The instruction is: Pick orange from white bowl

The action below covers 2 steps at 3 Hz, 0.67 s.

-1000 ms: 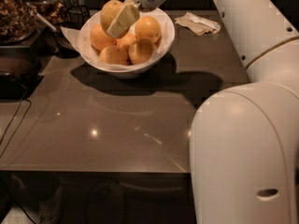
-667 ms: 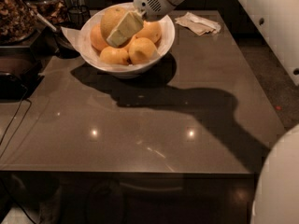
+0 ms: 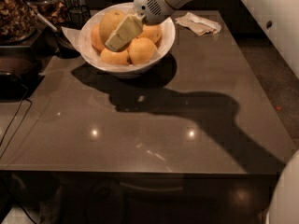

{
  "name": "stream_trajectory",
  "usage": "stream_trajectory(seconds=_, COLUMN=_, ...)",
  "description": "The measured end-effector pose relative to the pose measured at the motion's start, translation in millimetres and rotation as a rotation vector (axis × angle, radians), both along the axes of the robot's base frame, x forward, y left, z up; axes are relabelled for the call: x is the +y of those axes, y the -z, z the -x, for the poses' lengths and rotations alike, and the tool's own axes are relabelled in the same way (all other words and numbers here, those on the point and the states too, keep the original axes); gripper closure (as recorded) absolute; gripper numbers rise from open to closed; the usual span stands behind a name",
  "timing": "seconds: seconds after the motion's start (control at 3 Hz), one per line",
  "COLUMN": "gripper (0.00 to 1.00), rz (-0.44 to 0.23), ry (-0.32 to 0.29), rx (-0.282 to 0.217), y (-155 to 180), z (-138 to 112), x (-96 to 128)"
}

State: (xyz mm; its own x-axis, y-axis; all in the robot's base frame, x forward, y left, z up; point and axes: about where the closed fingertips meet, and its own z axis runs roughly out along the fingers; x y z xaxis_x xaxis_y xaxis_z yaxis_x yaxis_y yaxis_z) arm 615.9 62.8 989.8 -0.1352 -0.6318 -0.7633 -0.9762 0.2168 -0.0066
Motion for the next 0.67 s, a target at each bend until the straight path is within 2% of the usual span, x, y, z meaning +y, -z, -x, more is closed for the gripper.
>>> stream_trajectory(seconds=0.33, gripper=1.00, rz=-0.019, ry=0.032, rx=-0.022, y=-9.1, z=26.0, x=-6.0)
stream_trajectory(seconds=0.67, gripper=1.00, rz=-0.028, ry=0.090, rx=-0.034, y=-11.0, z=51.1, x=-15.3)
